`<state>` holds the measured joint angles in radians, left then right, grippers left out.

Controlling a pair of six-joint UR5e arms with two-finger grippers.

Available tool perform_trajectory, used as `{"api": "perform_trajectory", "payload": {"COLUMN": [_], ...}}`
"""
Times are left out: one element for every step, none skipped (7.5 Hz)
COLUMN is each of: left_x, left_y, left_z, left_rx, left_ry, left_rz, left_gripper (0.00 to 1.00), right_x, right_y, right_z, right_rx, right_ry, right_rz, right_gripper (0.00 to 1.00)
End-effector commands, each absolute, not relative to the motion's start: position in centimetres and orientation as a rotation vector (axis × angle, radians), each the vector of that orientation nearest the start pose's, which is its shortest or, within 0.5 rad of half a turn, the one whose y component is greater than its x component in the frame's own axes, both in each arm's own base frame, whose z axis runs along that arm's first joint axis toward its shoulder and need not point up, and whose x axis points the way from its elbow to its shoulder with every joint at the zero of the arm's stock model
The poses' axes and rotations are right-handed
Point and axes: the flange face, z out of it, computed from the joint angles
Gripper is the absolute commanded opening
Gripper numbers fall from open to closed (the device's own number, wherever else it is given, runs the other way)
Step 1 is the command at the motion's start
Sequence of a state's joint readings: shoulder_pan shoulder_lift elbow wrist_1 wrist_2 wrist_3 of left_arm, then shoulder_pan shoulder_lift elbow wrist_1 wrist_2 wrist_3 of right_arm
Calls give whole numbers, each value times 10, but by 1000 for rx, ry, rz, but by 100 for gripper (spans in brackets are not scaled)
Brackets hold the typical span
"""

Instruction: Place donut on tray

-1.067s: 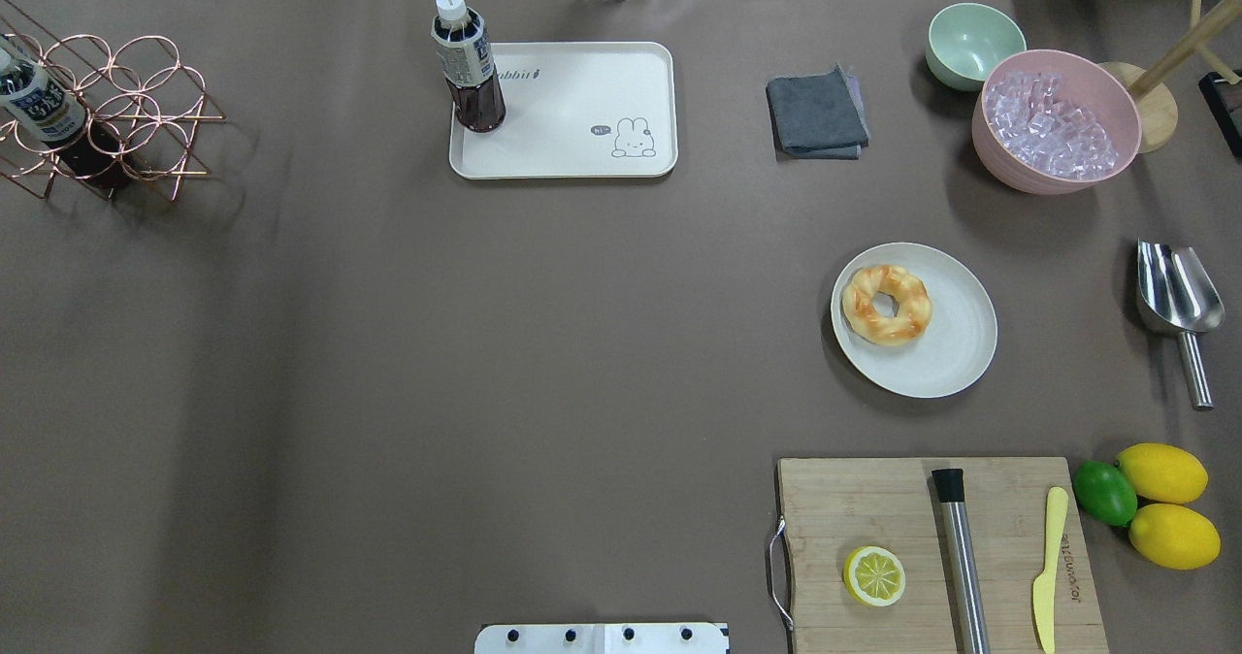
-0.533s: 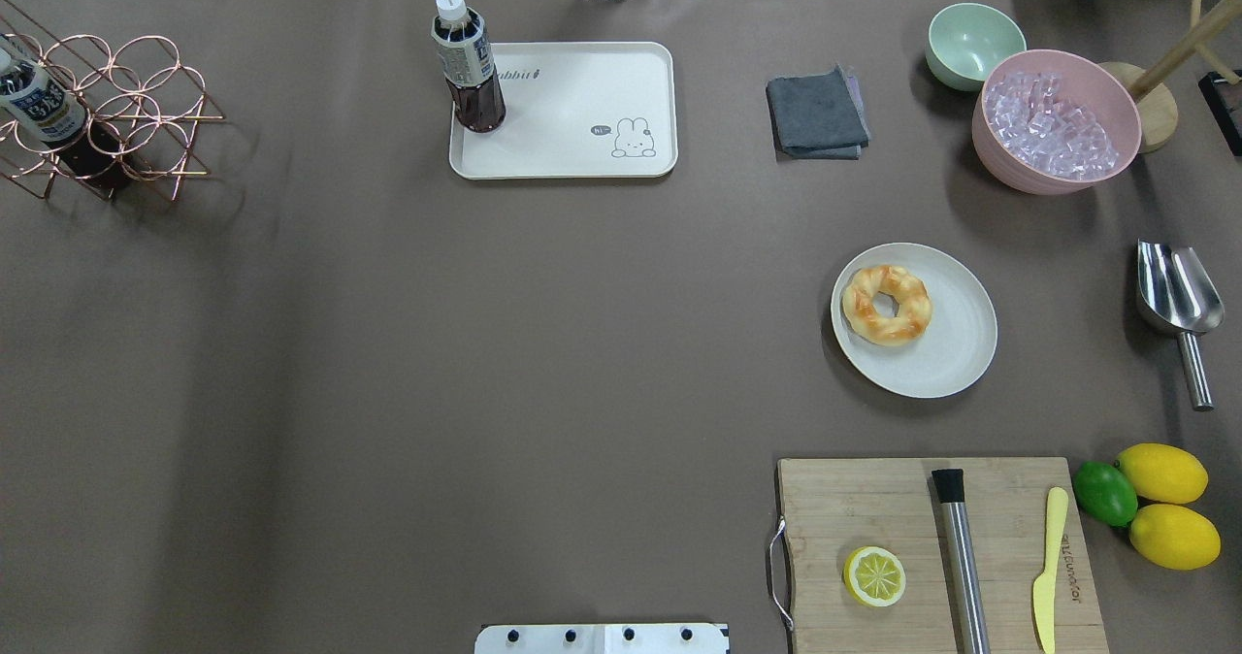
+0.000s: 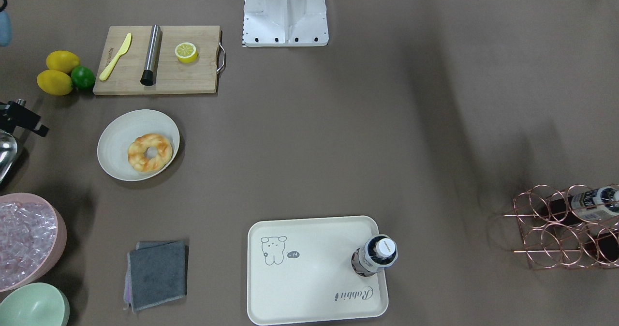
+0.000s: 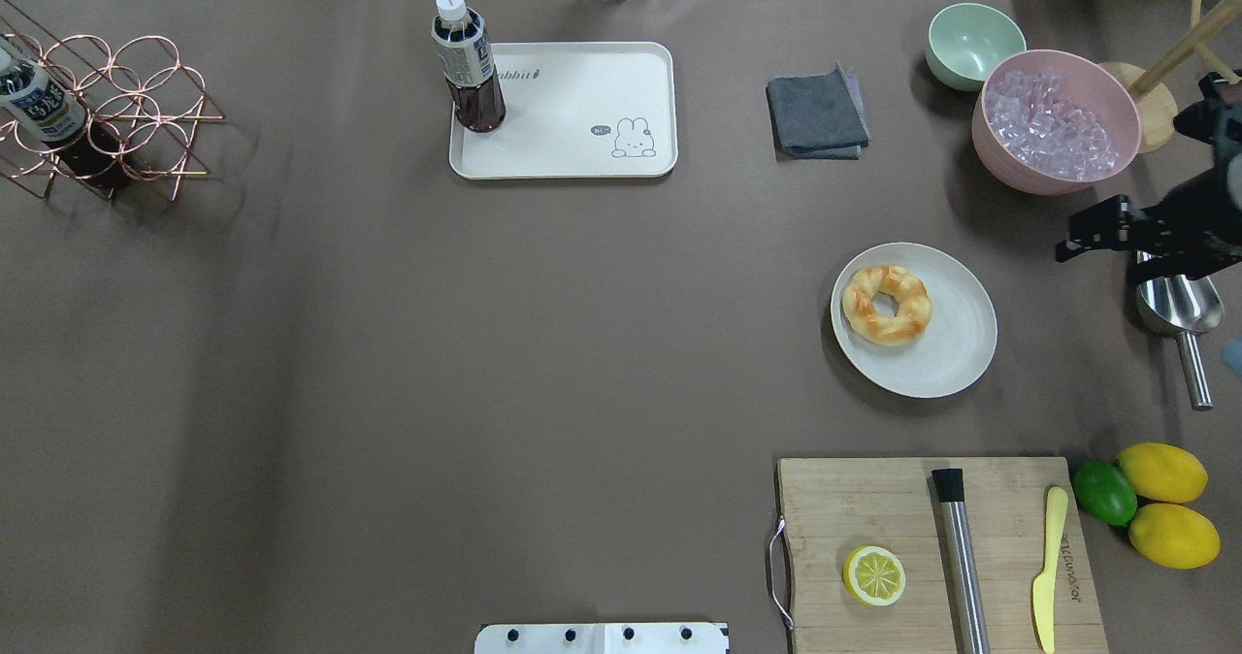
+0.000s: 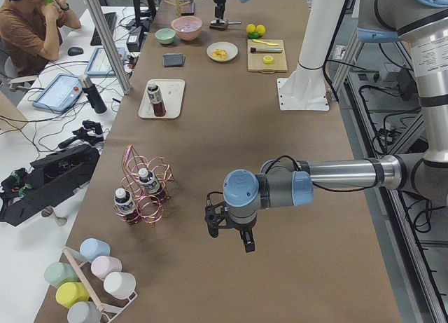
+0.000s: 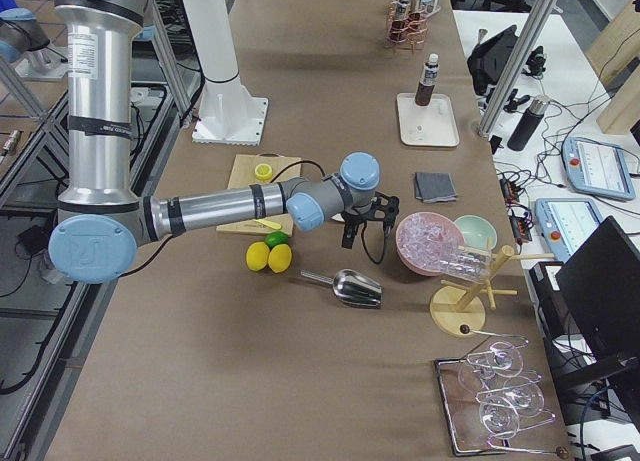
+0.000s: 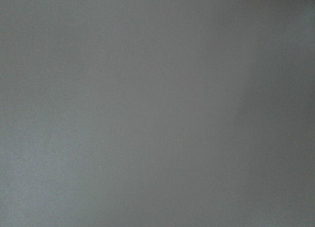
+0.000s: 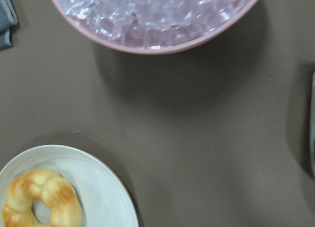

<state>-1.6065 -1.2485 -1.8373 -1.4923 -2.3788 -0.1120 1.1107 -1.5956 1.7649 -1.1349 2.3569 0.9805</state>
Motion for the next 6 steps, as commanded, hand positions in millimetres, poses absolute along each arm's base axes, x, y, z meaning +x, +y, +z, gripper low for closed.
{"api": "perform_trajectory", "payload": {"left_x": [-73,-73,-74,-74,-74,-73], "left_y": [-345,-344,-344,-344,-344,-344], "left_z": [669,668,668,668,668,668], "left_rx": [-158,-156,-156,-156,-156,-156], "left_ry": [803,803,801,801,803,803], "left_rz": [-194,-194,-194,-194,-195,-194], "left_gripper": [98,98,98,98,98,98], "right_x": [-259,-280,-297,-298,-297,-298], "right_y": [-475,-468,-459,-456,-455,-455], "right_z": [516,519,523,530,536,537], "right_rx": [-68,-78,-62,-68,-71,-72], "right_ry": [-962,-951,-922,-913,-906,-906], "right_rz": [285,269,253,250,243,243], "right_gripper": [90,88,84,79,77,75]}}
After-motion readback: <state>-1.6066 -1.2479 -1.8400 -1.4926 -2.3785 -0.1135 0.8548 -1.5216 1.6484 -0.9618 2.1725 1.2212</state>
